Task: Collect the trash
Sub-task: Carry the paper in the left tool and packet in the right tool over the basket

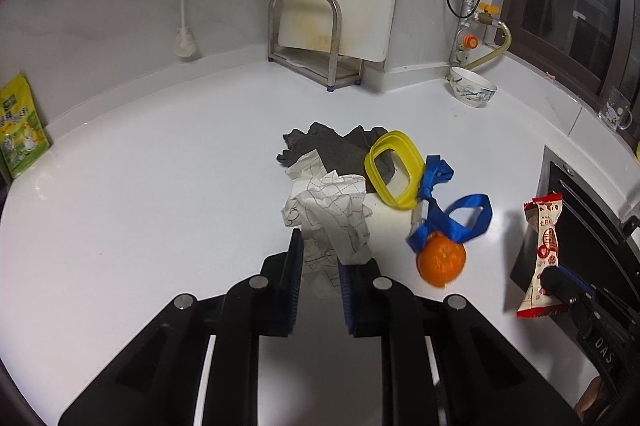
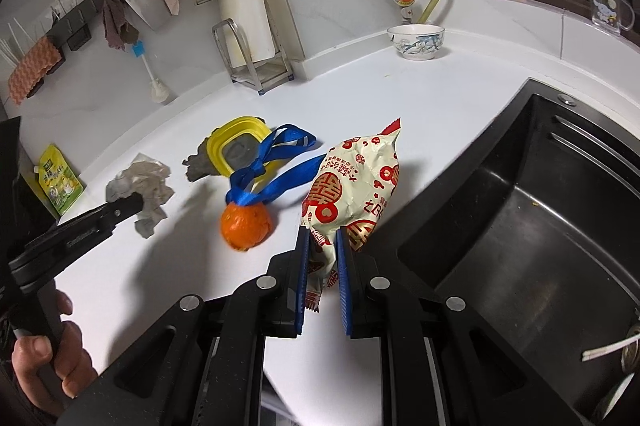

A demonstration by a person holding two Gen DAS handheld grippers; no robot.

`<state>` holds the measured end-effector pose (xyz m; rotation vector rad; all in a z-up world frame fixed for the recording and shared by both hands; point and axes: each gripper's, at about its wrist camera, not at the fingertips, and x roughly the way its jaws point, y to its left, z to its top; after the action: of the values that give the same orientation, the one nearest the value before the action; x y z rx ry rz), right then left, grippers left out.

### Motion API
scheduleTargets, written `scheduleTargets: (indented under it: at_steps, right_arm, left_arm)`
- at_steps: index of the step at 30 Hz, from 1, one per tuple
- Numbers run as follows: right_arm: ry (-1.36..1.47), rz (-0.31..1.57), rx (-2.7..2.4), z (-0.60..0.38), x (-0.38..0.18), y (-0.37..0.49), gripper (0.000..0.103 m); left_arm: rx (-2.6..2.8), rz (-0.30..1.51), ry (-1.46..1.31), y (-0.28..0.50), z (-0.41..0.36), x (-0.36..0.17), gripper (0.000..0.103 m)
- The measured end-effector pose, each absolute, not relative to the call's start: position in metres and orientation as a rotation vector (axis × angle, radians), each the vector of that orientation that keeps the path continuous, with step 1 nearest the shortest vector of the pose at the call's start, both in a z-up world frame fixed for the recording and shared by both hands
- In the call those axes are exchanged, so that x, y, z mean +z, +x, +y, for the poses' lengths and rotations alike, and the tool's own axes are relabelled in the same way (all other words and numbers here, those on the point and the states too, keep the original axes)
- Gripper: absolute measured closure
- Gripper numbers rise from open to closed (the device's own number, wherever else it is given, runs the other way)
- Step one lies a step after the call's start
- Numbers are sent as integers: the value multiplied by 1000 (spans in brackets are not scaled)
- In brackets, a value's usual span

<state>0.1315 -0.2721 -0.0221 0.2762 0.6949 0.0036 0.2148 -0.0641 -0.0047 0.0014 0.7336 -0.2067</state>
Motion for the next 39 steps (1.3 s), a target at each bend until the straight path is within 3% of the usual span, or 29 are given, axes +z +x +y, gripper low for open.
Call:
scheduleTargets:
  at_steps: [24,39]
  right_arm:
    - [257,670,35,-211,-17,-40,90]
    - [261,739,61,-189,-57,-88,90]
  left_arm:
    - [-250,672,56,17,-42,2,85]
    - [-275,697,78,-35,-40,-25,85]
